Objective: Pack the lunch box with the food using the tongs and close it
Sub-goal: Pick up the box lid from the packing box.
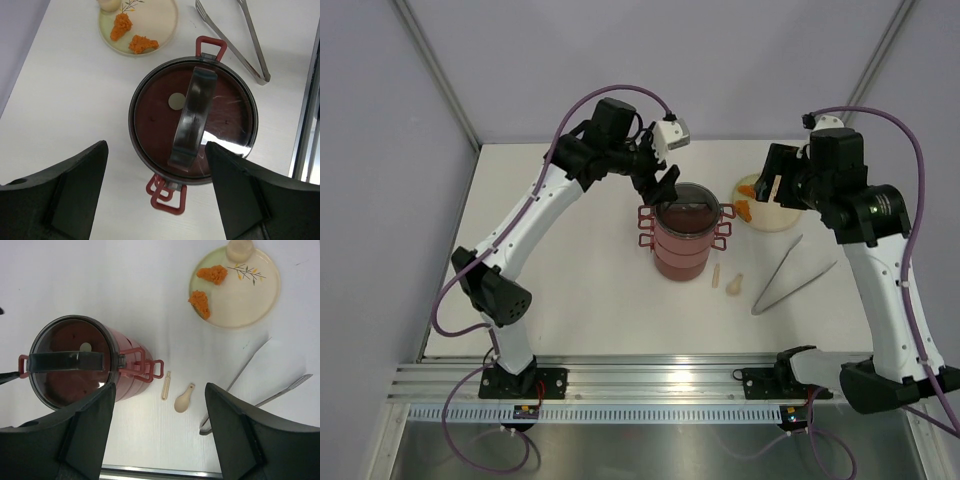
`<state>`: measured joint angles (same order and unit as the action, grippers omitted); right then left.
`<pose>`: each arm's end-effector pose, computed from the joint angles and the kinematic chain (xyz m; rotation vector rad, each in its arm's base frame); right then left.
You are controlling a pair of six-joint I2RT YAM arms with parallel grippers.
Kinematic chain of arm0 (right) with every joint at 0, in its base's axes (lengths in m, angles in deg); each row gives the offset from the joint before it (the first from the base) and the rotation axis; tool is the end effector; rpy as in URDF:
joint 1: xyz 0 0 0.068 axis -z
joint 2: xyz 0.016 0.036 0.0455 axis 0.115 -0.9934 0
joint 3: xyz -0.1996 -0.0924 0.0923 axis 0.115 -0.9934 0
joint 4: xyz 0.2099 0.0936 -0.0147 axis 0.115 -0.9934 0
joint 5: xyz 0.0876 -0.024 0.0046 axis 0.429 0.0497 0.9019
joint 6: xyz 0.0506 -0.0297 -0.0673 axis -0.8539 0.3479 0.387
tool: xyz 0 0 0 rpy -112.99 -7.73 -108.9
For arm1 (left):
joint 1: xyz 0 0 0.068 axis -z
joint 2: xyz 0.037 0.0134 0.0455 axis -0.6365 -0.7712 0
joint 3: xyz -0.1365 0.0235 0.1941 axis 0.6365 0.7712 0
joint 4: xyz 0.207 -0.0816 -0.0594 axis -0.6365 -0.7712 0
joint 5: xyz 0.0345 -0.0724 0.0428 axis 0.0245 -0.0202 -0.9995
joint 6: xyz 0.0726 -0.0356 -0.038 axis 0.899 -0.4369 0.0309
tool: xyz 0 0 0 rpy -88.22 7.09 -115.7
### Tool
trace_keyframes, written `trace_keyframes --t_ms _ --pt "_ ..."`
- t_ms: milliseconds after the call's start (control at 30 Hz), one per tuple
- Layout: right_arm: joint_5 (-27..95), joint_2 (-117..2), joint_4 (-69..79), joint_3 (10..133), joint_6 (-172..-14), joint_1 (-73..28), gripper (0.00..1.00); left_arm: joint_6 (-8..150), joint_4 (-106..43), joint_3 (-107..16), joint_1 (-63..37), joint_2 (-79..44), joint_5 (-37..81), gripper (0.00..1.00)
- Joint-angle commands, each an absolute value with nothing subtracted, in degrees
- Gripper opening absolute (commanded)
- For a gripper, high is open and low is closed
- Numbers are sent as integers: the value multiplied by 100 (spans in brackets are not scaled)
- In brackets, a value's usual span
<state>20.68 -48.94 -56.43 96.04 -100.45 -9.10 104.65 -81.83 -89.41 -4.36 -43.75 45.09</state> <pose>0.2313 0.0569 0.3946 0.0250 2.1828 0.1879 0.2826 -0.2499 0.3666 1.3026 1.7203 -0.7252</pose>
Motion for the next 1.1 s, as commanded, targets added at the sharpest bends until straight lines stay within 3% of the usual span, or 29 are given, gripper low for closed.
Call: trace_keyframes --t_ms 0,533,733,1067 --pt "1791 -4596 -5473 9340 -10519 -843 80 11051 -8467 -9563 -280 -4680 4675 82" --pt "1668 -4323 -5543 8953 -10660 -834 81 11447 -9223 -9907 -86 -5348 5018 74" --pt "1659 -4297 -5552 8900 -10678 -842 81 11359 -9074 -9811 -77 -5375 4973 64" --pt "1738 -4349 -5745 8058 -11169 -842 78 11271 -8819 -9574 -69 -5050 4938 36"
